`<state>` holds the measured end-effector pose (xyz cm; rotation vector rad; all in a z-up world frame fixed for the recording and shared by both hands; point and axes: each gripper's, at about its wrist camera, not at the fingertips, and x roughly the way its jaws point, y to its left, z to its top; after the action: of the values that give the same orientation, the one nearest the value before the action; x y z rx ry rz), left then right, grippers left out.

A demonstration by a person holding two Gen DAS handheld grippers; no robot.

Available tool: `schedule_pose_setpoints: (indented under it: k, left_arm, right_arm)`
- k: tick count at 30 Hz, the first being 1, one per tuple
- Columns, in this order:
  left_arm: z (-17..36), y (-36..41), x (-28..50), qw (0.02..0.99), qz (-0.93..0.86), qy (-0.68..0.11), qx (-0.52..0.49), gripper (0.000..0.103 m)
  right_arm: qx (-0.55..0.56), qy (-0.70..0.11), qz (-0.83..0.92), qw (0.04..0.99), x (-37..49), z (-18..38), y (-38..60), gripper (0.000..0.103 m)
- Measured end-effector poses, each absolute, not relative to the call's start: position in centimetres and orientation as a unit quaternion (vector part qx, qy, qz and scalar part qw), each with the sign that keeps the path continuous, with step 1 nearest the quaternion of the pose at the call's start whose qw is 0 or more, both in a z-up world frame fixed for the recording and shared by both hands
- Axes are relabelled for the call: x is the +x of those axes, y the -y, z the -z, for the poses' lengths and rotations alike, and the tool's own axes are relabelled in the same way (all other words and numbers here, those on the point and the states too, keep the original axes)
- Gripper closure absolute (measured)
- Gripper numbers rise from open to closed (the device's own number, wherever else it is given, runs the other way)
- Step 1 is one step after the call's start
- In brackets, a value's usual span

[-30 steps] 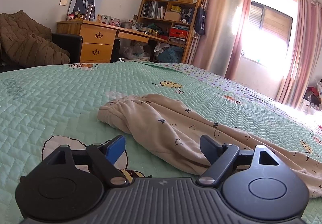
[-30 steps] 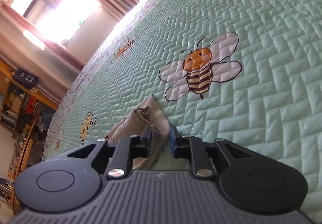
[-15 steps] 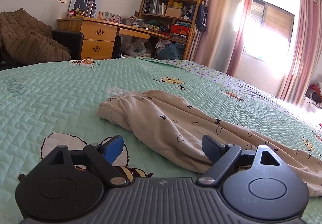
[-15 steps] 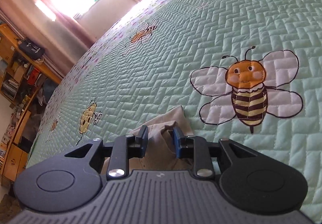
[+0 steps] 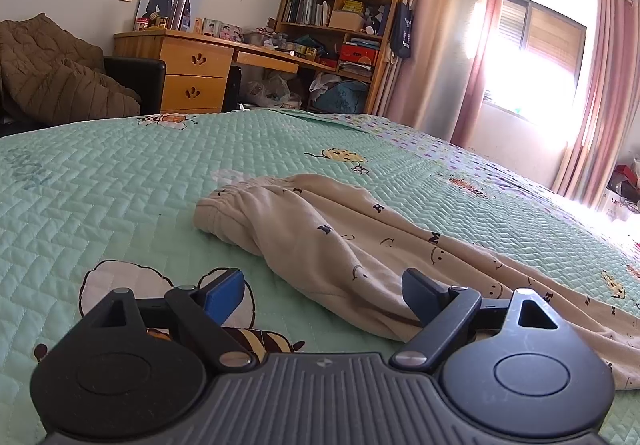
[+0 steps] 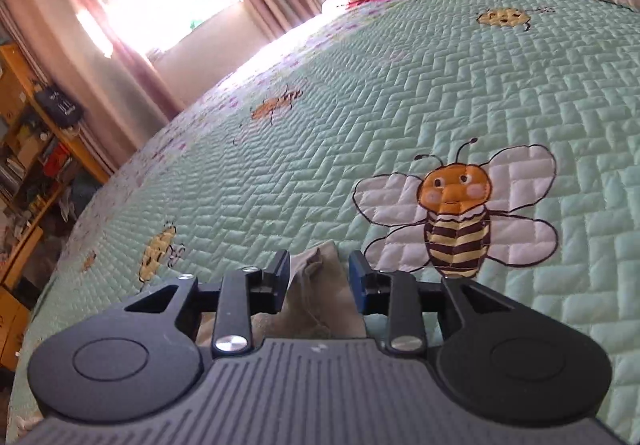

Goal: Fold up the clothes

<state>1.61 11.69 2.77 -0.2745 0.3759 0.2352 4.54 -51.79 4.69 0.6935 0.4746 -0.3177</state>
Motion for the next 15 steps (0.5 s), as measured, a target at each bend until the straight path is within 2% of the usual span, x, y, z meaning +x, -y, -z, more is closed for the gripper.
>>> schedule_pose_setpoints:
  k: [7, 15]
  left_arm:
    - [-2.8, -11.7, 1.6, 0.966, -0.116, -0.187, -0.136, 0.014]
    - [-2.8, -11.7, 1.6, 0.966, -0.117, -0.188, -0.135, 0.013]
  right_arm:
    - [0.351, -0.221, 0.133, 0.900, 1.2, -4.4, 50.8, 0.068]
    - [0.390, -0.223, 0.132, 0.884, 2.6, -3.0, 49.8, 0.068]
